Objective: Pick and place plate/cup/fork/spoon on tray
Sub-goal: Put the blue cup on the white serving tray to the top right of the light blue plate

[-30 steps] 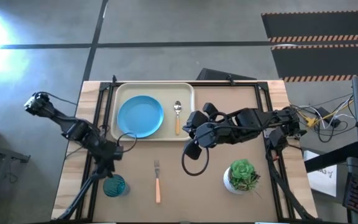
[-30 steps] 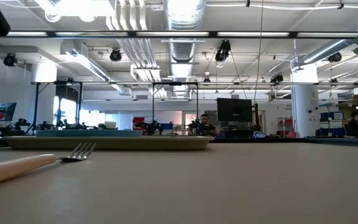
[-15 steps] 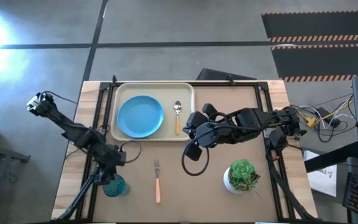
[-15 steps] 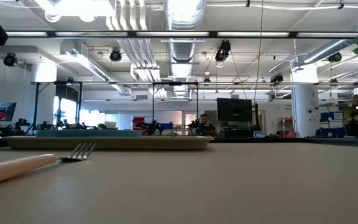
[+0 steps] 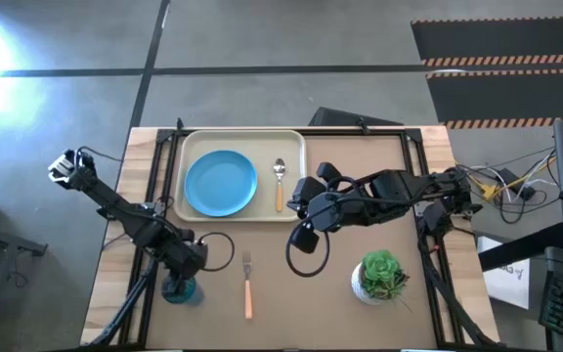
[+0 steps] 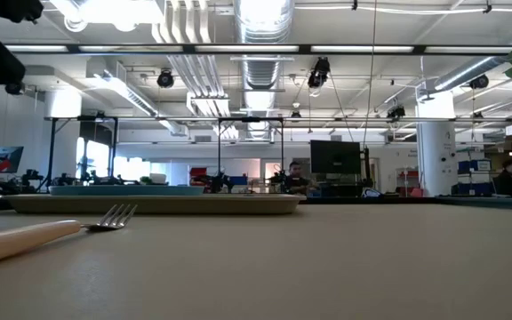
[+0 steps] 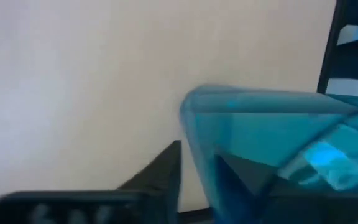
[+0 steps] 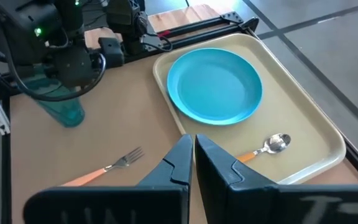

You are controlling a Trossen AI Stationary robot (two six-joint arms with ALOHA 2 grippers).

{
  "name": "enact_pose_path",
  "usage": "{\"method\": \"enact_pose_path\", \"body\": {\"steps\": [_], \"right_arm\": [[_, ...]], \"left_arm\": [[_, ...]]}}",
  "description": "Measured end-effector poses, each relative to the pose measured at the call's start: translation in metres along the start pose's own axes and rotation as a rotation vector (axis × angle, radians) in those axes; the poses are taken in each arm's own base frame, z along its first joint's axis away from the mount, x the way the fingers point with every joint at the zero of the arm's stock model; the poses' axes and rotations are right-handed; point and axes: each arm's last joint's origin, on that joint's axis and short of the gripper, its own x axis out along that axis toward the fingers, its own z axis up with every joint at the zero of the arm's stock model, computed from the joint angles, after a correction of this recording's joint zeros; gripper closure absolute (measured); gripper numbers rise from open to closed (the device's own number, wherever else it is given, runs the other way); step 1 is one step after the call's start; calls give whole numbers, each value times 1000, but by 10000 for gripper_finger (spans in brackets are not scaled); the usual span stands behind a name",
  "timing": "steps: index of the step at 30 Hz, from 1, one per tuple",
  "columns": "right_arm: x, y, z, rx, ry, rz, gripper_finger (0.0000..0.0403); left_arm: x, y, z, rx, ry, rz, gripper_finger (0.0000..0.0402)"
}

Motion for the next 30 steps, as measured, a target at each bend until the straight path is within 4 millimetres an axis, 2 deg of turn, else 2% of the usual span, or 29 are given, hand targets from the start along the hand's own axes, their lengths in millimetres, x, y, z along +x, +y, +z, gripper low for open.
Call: {"method": "enact_pose_path", "body": {"steps": [2,3,8,12,15,18,25,30], "right_arm": [[0,0,0,-9,1,1,394],[0,0,0,-11,1,1,394],[0,0,0,-18,1,1,394],[0,0,0,-21,1,1,394],[0,0,0,-22,1,2,394],[0,0,0,-22,3,7,394],[0,0,1,-19,-4,10,394],[0,1,1,0,-10,13,394]], "left_arm": [[-3,-1,1,5,-11,-3,380],[-4,-2,1,2,-19,0,390],[-19,-6,7,-3,-146,54,400],[-45,-5,11,-10,-333,203,400],[-75,3,9,-45,-513,425,401],[-113,18,6,-146,-677,566,401],[-200,53,0,-247,-908,656,401],[-243,75,6,-212,-987,661,401]]}}
